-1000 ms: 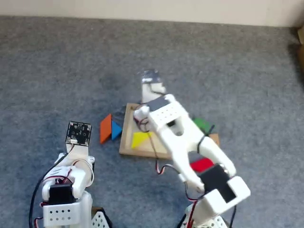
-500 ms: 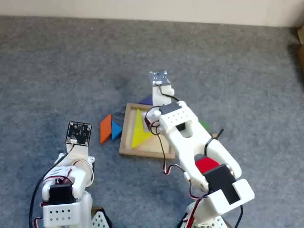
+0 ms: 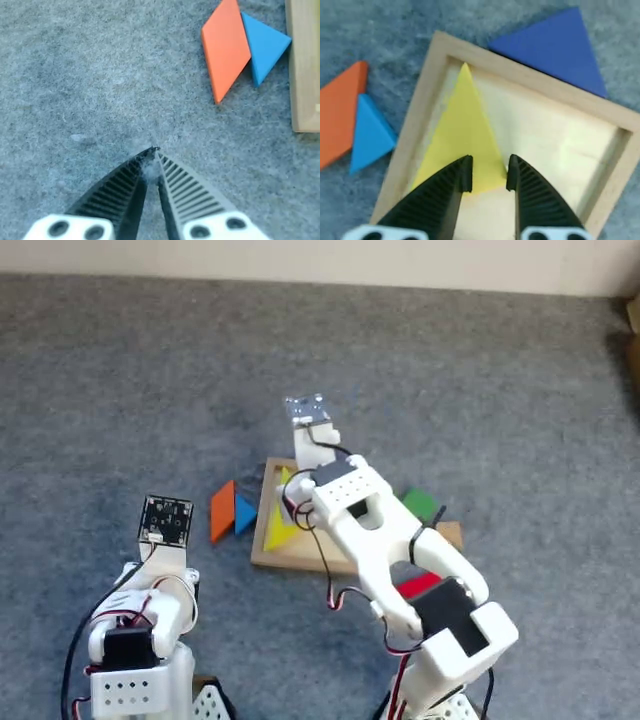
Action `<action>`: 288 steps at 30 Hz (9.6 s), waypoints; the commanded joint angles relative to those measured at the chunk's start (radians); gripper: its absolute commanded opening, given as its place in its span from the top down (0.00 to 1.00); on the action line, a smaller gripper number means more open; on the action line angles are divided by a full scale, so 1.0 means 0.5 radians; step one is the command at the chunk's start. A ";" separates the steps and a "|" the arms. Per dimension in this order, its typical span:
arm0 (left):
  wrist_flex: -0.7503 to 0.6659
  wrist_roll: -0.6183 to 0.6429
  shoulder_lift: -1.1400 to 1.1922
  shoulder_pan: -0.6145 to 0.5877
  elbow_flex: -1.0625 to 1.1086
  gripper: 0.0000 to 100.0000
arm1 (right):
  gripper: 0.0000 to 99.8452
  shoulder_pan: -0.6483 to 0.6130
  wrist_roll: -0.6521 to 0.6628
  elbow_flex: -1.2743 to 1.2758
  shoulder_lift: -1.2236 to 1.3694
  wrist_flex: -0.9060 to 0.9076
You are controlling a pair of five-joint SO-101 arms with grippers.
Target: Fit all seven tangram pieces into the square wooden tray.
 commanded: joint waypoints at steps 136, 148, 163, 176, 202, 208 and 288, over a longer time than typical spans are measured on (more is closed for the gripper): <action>0.006 -0.006 -0.002 -0.002 0.014 0.99 | 0.68 1.579 0.715 0.689 -0.882 0.624; 0.006 -0.006 -0.002 -0.002 0.014 0.99 | 0.68 1.284 0.804 0.640 -0.882 0.753; 0.006 -0.006 -0.002 -0.002 0.014 0.99 | 0.55 1.263 0.887 0.345 -0.425 0.821; 0.006 -0.006 -0.002 -0.002 0.014 0.99 | 0.55 1.174 1.166 0.195 -0.315 0.809; 0.006 -0.006 -0.002 -0.002 0.014 0.99 | 0.55 1.165 1.151 0.364 -0.186 0.624; 0.006 -0.006 -0.002 -0.002 0.014 0.99 | 0.57 1.180 1.151 0.459 -0.213 0.628; 0.006 -0.006 -0.002 -0.002 0.014 0.99 | 0.69 1.407 1.157 0.861 -0.695 0.514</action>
